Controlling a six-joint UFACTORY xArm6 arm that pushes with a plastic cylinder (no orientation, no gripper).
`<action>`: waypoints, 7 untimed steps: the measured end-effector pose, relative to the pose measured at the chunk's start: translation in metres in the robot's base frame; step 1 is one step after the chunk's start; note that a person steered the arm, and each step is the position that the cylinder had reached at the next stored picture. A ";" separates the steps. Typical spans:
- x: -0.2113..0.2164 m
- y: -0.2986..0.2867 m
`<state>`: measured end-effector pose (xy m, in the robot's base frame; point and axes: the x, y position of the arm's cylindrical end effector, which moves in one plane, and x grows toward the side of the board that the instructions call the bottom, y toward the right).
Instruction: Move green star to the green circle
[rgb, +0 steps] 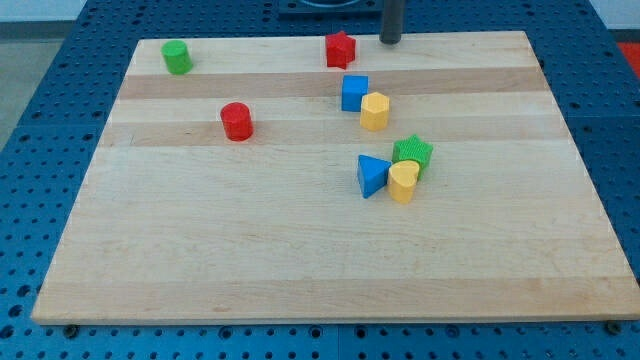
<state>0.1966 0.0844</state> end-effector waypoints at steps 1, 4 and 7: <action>0.000 -0.009; 0.001 -0.025; 0.011 -0.029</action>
<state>0.2075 0.0552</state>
